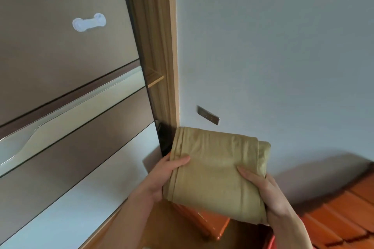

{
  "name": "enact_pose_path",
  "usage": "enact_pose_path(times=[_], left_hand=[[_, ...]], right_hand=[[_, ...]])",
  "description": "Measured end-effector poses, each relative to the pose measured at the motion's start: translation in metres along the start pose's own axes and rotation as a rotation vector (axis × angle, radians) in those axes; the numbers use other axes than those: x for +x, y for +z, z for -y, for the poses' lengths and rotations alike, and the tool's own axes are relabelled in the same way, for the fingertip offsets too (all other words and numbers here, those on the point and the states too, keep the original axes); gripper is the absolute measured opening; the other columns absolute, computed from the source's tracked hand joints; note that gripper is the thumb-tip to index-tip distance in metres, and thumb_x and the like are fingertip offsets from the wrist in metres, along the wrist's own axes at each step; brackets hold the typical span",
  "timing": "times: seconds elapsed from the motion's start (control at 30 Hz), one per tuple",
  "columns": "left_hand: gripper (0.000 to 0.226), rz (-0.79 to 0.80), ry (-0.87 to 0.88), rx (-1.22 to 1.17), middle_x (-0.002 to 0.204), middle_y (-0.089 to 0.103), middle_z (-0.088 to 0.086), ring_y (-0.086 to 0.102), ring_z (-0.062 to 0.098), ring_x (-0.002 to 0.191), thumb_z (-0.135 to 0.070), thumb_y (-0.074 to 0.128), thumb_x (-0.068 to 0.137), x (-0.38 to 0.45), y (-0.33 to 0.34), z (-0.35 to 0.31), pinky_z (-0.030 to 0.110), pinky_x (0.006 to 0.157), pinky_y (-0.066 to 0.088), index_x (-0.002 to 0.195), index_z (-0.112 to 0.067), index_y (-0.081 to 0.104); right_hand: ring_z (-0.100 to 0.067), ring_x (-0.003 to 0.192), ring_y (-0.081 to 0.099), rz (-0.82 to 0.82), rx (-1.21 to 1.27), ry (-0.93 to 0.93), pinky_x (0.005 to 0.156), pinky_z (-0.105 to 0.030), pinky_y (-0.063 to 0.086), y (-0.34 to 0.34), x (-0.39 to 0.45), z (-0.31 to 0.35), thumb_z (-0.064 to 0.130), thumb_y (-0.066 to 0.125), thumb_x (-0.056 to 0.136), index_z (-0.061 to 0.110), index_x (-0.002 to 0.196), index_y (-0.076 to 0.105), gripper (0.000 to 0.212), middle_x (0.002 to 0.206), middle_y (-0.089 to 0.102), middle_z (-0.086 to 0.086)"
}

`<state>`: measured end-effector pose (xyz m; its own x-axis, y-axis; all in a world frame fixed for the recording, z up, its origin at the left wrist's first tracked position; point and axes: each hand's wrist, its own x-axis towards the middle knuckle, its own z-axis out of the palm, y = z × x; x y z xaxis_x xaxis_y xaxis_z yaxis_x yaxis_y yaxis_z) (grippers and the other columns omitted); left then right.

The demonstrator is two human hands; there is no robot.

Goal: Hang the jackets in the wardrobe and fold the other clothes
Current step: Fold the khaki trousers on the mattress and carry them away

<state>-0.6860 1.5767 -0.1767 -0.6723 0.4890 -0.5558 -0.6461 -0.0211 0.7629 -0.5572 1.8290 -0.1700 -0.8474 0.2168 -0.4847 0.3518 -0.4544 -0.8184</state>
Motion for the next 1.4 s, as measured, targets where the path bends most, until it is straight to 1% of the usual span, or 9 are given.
enact_pose_path(times=[0.2, 0.5, 0.7, 0.77, 0.9, 1.0, 1.1, 1.3, 1.4], left_hand=[[0.066, -0.082, 0.026, -0.058, 0.120, 0.077, 0.012, 0.075, 0.031, 0.108, -0.042, 0.091, 0.072, 0.042, -0.029, -0.039, 0.039, 0.079, 0.063, 0.129, -0.017, 0.070], [0.058, -0.033, 0.050, -0.017, 0.122, 0.076, 0.009, 0.074, 0.029, 0.111, -0.052, 0.082, 0.083, 0.112, -0.083, -0.117, 0.041, 0.086, 0.063, 0.131, -0.020, 0.071], [0.051, 0.039, 0.088, 0.044, 0.119, 0.078, 0.003, 0.074, 0.021, 0.111, -0.066, 0.045, 0.102, 0.169, -0.109, -0.178, 0.033, 0.081, 0.062, 0.111, -0.032, 0.082], [0.044, -0.074, 0.223, 0.352, 0.109, 0.079, 0.004, 0.074, 0.025, 0.107, -0.047, 0.045, 0.108, 0.195, -0.117, -0.192, 0.036, 0.084, 0.056, 0.103, -0.023, 0.081], [0.020, -0.186, 0.536, 1.498, 0.105, 0.069, -0.004, 0.063, 0.022, 0.106, -0.023, 0.044, 0.104, 0.251, -0.144, -0.214, 0.033, 0.085, 0.044, 0.100, -0.025, 0.064], [0.038, -0.281, 0.412, 2.316, 0.142, 0.057, 0.008, 0.046, 0.031, 0.140, -0.025, 0.042, 0.107, 0.294, -0.166, -0.230, 0.042, 0.124, 0.023, 0.141, -0.012, 0.054], [0.044, -0.265, 0.268, 2.950, 0.150, 0.055, 0.015, 0.047, 0.036, 0.143, -0.023, 0.046, 0.110, 0.315, -0.174, -0.245, 0.056, 0.123, 0.023, 0.149, -0.005, 0.050], [0.040, -0.453, 0.358, 2.610, 0.146, 0.057, 0.010, 0.053, 0.031, 0.137, -0.022, 0.042, 0.111, 0.322, -0.175, -0.257, 0.048, 0.113, 0.039, 0.148, -0.009, 0.052], [0.036, -0.500, 0.163, 2.379, 0.139, 0.060, 0.007, 0.057, 0.027, 0.131, -0.019, 0.046, 0.109, 0.312, -0.172, -0.249, 0.043, 0.107, 0.044, 0.143, -0.012, 0.056]], right_hand=[[-0.037, 0.105, 0.076, 0.054, -0.121, -0.023, 0.077, -0.047, 0.065, 0.030, 0.064, 0.019, 0.043, 0.096, 0.063, 0.018, 0.122, 0.071, 0.069, 0.117, 0.077, -0.014], [-0.038, 0.113, 0.073, 0.068, -0.114, -0.071, 0.082, -0.046, 0.063, 0.086, 0.164, 0.049, 0.032, 0.094, 0.076, 0.023, 0.122, 0.074, 0.051, 0.125, 0.074, -0.015], [-0.042, 0.111, 0.073, 0.005, 0.047, -0.093, 0.078, -0.050, 0.063, 0.108, 0.204, 0.050, 0.029, 0.097, 0.069, 0.019, 0.118, 0.076, 0.054, 0.126, 0.073, -0.020], [-0.042, 0.112, 0.072, -0.017, 0.098, -0.101, 0.078, -0.052, 0.063, 0.111, 0.212, 0.051, 0.030, 0.097, 0.069, 0.019, 0.119, 0.076, 0.055, 0.127, 0.072, -0.020], [-0.041, 0.117, 0.071, -0.069, 0.190, -0.125, 0.085, -0.055, 0.061, 0.111, 0.226, 0.051, 0.029, 0.093, 0.077, 0.022, 0.124, 0.074, 0.051, 0.131, 0.071, -0.018], [-0.041, 0.116, 0.071, -0.129, 0.256, -0.129, 0.086, -0.059, 0.060, 0.109, 0.235, 0.046, 0.028, 0.092, 0.078, 0.023, 0.124, 0.074, 0.050, 0.131, 0.071, -0.017], [-0.041, 0.115, 0.071, -0.161, 0.271, -0.134, 0.086, -0.059, 0.059, 0.108, 0.242, 0.040, 0.029, 0.094, 0.075, 0.024, 0.123, 0.074, 0.052, 0.131, 0.071, -0.016], [-0.043, 0.108, 0.074, -0.183, 0.289, -0.111, 0.079, -0.061, 0.059, 0.108, 0.249, 0.043, 0.030, 0.099, 0.067, 0.020, 0.128, 0.069, 0.069, 0.125, 0.074, -0.017], [-0.042, 0.107, 0.074, -0.166, 0.272, -0.121, 0.079, -0.059, 0.060, 0.103, 0.252, 0.046, 0.032, 0.100, 0.063, 0.019, 0.128, 0.069, 0.073, 0.124, 0.075, -0.017]])
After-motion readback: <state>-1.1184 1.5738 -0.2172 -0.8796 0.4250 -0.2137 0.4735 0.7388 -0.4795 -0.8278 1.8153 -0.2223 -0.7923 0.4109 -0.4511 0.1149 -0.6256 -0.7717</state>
